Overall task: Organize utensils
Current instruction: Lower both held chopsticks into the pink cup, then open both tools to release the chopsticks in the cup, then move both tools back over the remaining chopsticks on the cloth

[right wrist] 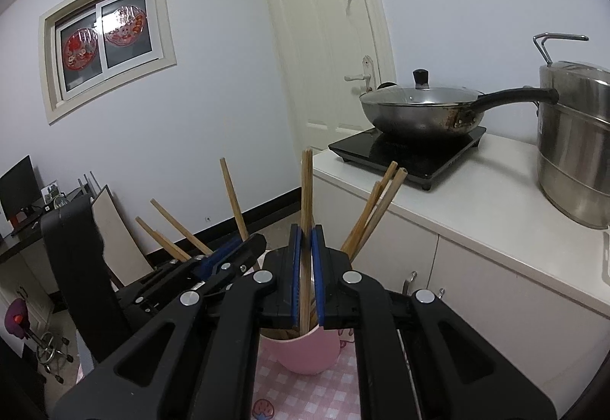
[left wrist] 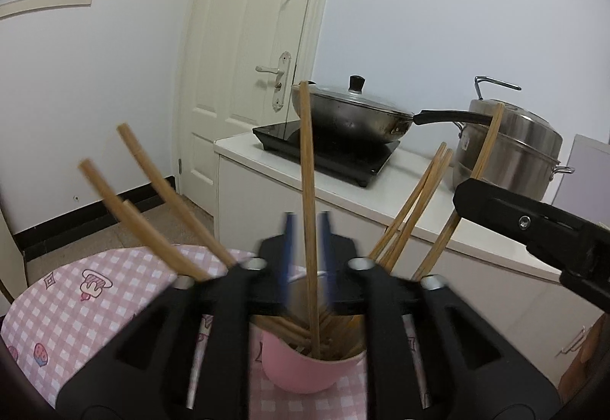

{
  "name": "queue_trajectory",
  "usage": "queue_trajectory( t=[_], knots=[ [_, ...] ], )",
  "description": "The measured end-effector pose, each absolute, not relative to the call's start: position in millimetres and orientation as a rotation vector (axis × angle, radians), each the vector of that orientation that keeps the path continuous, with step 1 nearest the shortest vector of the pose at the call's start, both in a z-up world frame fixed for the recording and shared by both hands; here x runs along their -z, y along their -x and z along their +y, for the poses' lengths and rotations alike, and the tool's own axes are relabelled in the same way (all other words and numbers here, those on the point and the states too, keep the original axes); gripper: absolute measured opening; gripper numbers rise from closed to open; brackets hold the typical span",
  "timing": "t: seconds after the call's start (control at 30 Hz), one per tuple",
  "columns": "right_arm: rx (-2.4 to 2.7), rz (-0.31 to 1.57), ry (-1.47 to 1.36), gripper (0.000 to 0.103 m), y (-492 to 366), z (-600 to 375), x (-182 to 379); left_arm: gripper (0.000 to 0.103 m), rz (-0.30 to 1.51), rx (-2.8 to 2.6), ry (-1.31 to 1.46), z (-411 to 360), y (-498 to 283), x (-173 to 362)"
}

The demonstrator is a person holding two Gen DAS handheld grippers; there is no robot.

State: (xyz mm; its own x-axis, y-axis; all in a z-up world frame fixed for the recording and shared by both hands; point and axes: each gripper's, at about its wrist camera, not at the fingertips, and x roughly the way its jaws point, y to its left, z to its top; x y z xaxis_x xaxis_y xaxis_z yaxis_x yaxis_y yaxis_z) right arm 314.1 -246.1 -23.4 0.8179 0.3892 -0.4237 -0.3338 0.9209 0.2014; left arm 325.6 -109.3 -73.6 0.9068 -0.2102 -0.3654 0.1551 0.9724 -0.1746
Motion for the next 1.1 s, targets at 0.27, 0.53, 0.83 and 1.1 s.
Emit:
queue_trajectory(
  t=[0.27,0.53,0.83,1.1],
  knots=[
    [-0.382,0.493,-0.141,0.006,-309.2,-249.5,24.9,0.063,0.347,0.176,0.116,-106.5,-307.1,64.4],
    [-0.379,0.492,-0.145,0.017,-293.1,-249.5,20.5,0.067,0.354,0.173,0.145,-94.5,-289.8,57.5],
    [-0.371,0.480,-0.150,0.027,-266.9,-247.7,14.7,0.071,0.332,0.171,0.092,-83.2,-250.0,36.1],
    [-0.382,0.469,-0.140,0.032,-233.3,-232.4,7.5,0.074,0.300,0.148,0.044,-68.6,-205.8,20.4]
  ],
)
